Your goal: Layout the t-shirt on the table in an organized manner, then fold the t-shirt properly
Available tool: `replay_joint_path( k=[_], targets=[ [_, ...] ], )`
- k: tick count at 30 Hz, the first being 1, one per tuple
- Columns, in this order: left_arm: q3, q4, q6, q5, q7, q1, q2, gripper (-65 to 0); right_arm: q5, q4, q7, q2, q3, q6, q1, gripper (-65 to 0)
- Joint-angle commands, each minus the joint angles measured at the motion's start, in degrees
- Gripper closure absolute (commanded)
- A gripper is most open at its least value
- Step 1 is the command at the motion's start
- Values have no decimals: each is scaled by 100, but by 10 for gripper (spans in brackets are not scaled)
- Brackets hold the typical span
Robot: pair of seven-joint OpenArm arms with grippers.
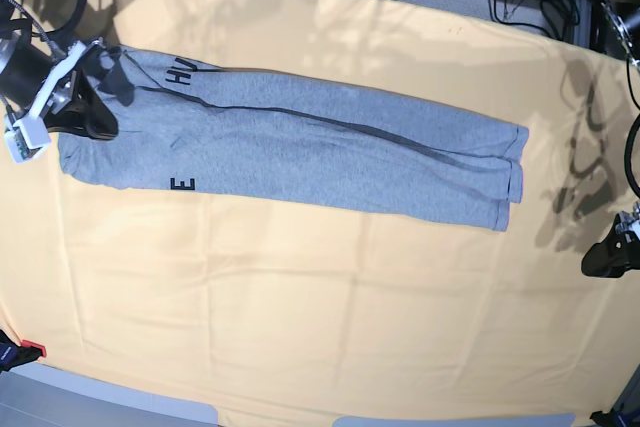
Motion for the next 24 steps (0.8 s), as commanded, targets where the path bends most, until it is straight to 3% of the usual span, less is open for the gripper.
replay_joint_path(
  k=[1,3,7,10,17,24],
  targets=[
    [-50,83,0,-243,9,-142,-151,-246,52,-2,221,-22,-57,10,20,0],
    [-50,83,0,-310,98,-131,-153,-267,-138,-212,409,-170,-334,10,24,0],
    [-50,83,0,-227,92,-61,-157,-411,-1801,-942,1399,-216,-986,10,48,0],
    [-50,83,4,-223,98,184,-153,-422,-2533,-1447,1770,-214,-1287,10,50,0],
    [-52,81,240,35,-63,1084,-66,-422,-3254,-1729,1746,-247,-1384,10,50,0],
    [-50,81,236,236,-603,1786,295,-422,-3228,-1729,1744,-247,-1384,10,35,0]
  ],
)
